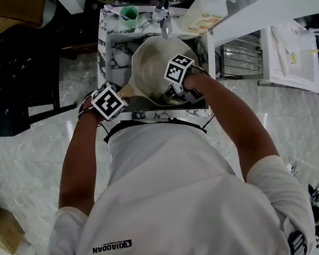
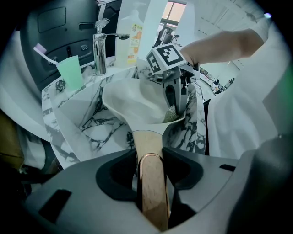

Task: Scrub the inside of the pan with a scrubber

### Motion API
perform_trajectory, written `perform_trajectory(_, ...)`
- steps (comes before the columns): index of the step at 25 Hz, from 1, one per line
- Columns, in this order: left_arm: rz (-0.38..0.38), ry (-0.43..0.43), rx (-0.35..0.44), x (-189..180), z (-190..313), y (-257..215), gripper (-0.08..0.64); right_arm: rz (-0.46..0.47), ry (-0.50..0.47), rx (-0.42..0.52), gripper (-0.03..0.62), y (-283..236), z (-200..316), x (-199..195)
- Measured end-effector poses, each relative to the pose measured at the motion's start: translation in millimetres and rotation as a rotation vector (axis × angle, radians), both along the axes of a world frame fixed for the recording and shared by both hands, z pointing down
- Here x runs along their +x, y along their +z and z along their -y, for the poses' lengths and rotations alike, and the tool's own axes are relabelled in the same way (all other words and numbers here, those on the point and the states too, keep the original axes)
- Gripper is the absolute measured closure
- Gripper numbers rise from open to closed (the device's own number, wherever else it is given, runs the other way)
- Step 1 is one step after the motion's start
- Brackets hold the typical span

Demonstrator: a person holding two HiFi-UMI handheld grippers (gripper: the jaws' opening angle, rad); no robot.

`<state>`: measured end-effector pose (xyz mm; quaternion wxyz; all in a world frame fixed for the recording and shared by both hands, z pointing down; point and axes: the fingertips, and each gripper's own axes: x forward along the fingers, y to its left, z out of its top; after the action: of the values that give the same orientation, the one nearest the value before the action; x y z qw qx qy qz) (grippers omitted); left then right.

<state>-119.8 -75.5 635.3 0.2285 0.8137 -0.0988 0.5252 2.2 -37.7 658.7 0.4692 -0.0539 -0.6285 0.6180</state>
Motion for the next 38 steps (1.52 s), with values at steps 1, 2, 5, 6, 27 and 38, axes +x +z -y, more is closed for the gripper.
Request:
perform_trajectory(1,-0.002,-0.001,-0.005,0,-1,2,0.377,0.013,-0.001,0.013,0.512,-1,1,0)
perform_trajectory(2,-0.004,-0.001,-0.008,1,-2,2,0.377,0.028,-0.003,0.033,0.512,-2,2,0)
perform_trajectory(5,0.004,0.002,0.014,0,2,-4,0.377,0.072,0.019,0.129,0.512,-8,13,0)
perform_trajectory(6,0.009,0.003,0.021,-1,4,-5,0.377,0.091,0.043,0.172,0.512,-12,21,-1)
perform_trajectory(27,-0.012,-0.003,0.011,4,0,-4,0.377,-0.152,-0.079,1.298,0.512,16,196,1)
perform_trajectory(38,-0.01,0.001,0.013,2,1,-4,0.377,-0.136,-0.134,1.203,0.511,51,188,-15)
